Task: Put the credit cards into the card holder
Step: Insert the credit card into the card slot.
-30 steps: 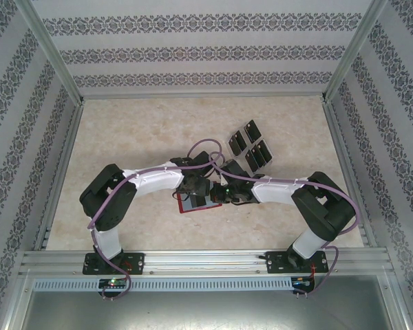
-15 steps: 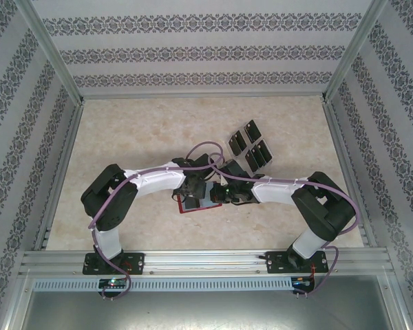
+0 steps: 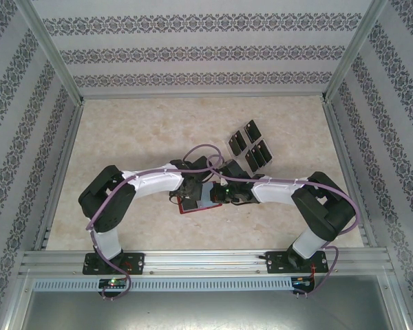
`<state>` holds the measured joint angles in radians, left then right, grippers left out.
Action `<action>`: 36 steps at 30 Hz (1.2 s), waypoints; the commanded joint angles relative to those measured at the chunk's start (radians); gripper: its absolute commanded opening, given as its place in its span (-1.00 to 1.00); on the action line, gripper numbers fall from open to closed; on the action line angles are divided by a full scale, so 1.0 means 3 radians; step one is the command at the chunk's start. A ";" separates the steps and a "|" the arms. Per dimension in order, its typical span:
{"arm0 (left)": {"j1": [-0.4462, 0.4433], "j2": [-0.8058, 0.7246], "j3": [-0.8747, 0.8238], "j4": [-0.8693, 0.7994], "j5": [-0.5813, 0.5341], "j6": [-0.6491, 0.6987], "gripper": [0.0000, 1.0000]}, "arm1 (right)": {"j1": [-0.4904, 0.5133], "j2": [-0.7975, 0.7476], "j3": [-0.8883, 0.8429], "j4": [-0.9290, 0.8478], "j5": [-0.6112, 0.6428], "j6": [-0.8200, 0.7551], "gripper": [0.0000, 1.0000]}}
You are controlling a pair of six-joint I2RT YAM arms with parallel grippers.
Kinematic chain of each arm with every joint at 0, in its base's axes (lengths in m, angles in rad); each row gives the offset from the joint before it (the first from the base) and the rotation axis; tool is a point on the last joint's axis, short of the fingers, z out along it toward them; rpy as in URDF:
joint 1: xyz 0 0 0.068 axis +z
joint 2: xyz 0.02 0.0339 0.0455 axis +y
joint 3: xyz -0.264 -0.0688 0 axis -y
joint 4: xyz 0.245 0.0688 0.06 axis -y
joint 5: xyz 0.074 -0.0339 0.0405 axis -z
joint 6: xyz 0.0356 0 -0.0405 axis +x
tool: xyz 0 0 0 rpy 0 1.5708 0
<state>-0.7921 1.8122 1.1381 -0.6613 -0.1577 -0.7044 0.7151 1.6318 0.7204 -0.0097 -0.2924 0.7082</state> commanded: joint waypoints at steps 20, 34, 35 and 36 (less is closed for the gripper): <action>0.0304 -0.0827 -0.0388 0.0176 0.0102 0.0077 0.44 | -0.0026 -0.0529 0.0284 -0.0656 0.0049 -0.0007 -0.18; 0.0435 -0.0970 -0.1009 0.0513 0.0253 -0.0033 0.45 | 0.0093 -0.0468 -0.0006 -0.0589 0.0044 0.0221 -0.21; 0.0437 -0.0952 -0.1014 0.0529 0.0255 -0.0032 0.44 | 0.0108 -0.0462 -0.0010 -0.0582 0.0056 0.0233 -0.22; 0.0437 -0.0938 -0.1017 0.0542 0.0259 -0.0034 0.44 | 0.0122 -0.0444 -0.0013 -0.0566 0.0059 0.0244 -0.24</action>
<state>-0.6743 1.5288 0.8413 -0.5484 -0.0856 -0.7002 0.7349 1.4876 0.7258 -0.1841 -0.2924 0.7559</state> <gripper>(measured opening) 0.721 0.388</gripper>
